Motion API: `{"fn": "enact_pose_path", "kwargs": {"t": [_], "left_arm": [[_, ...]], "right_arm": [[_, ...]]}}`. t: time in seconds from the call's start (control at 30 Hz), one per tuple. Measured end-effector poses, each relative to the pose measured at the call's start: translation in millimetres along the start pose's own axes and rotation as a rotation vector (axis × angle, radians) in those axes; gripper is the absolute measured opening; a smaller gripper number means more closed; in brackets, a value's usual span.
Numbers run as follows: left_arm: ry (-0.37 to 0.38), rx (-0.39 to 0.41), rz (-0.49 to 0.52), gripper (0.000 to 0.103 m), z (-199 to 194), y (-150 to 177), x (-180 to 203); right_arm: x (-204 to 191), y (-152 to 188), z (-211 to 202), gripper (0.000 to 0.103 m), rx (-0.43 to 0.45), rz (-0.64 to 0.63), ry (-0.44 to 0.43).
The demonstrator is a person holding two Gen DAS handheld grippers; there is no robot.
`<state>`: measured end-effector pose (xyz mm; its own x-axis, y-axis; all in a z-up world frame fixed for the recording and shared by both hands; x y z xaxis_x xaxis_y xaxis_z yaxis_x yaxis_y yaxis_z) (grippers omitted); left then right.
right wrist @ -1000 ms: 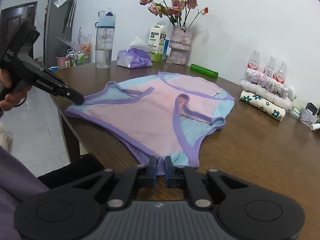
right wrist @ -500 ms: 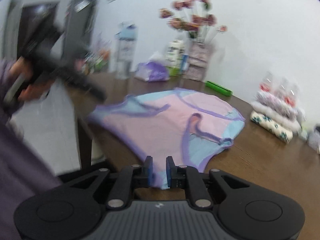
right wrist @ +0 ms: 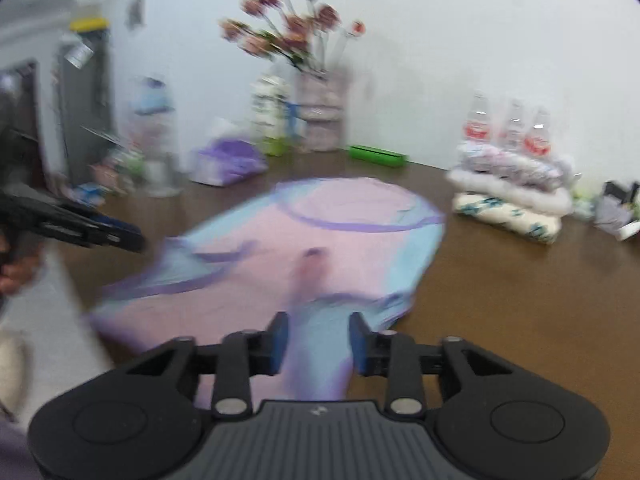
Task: Fold clothes
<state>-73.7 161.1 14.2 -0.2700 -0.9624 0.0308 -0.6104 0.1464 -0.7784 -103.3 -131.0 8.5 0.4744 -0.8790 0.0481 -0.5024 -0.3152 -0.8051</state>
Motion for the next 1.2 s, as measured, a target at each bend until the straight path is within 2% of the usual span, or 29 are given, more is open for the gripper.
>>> {"fn": "enact_pose_path", "kwargs": {"t": [0.07,0.17,0.2,0.23,0.27,0.3,0.47,0.5,0.53,0.57,0.7,0.77,0.83,0.9,1.0,1.07,1.13,1.2], "left_arm": [[-0.052,-0.053,0.004,0.033,23.0,-5.0,-7.2],[-0.074,-0.082,-0.001,0.025,36.1,-2.1,-10.1],[-0.069,-0.083,-0.006,0.022,36.9,0.7,-10.7],[-0.066,-0.079,-0.013,0.013,36.3,2.9,-10.7],[-0.069,-0.077,-0.017,0.008,34.7,4.5,-10.8],[-0.076,-0.077,-0.02,0.007,32.5,6.4,-11.7],[-0.084,-0.073,-0.047,0.007,29.2,8.5,-15.8],[-0.082,-0.072,-0.045,0.008,29.3,8.1,-15.0],[-0.081,-0.071,-0.041,0.012,29.7,7.5,-14.2],[-0.079,-0.072,-0.036,0.015,30.2,7.0,-13.7],[-0.077,-0.08,-0.023,0.017,31.1,6.1,-13.8],[-0.082,-0.074,-0.03,0.017,30.8,7.2,-15.5],[-0.092,-0.06,-0.051,0.013,29.5,9.9,-17.1],[-0.09,-0.057,-0.063,0.008,26.5,12.4,-13.3],[-0.04,-0.058,-0.076,0.007,22.6,17.4,7.4],[0.001,-0.043,-0.069,0.012,21.5,21.3,23.0],[-0.002,-0.037,-0.076,0.018,20.4,22.3,29.4],[0.011,-0.041,-0.097,0.02,17.0,22.5,28.5]], "right_arm": [[13.5,-6.4,25.6,0.031,-0.058,0.005,0.077],[22.4,-6.8,50.6,0.03,-0.11,0.032,0.091],[22.9,-5.5,54.9,0.024,-0.114,0.038,0.084],[23.1,-3.8,58.9,0.014,-0.123,0.046,0.083],[22.8,-2.6,60.9,0.009,-0.125,0.052,0.082],[22.9,-1.1,60.0,0.001,-0.129,0.055,0.086],[33.3,9.7,48.8,0.003,-0.142,0.105,0.109],[36.8,10.7,46.7,0.007,-0.139,0.12,0.11],[39.7,11.1,43.9,0.015,-0.138,0.131,0.119],[40.9,10.1,40.9,0.018,-0.128,0.13,0.124],[40.5,4.6,38.5,0.017,-0.102,0.112,0.108],[37.9,5.6,45.0,0.004,-0.124,0.098,0.109],[38.9,7.0,47.1,0.002,-0.13,0.085,0.135],[41.3,7.7,48.0,0.001,-0.131,0.075,0.165],[48.7,9.1,51.1,0.001,-0.123,0.058,0.22],[63.7,9.9,54.8,0.001,-0.099,0.067,0.269],[81.0,9.0,52.9,0.006,-0.086,0.132,0.285],[82.4,8.8,37.0,0.012,-0.042,0.144,0.251]]}}
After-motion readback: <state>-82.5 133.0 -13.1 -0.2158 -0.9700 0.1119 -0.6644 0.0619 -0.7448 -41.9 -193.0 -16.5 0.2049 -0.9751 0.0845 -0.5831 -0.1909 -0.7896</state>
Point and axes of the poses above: each gripper's, at about its wrist camera, not at the fingertips, and z roughly the way its jaws point, x to its right, y to its underside, the point moved 4 cm from there along z, roughly the way its jaws point, and after that the axes turned 2 degrees about -x, right-handed, at the moved point
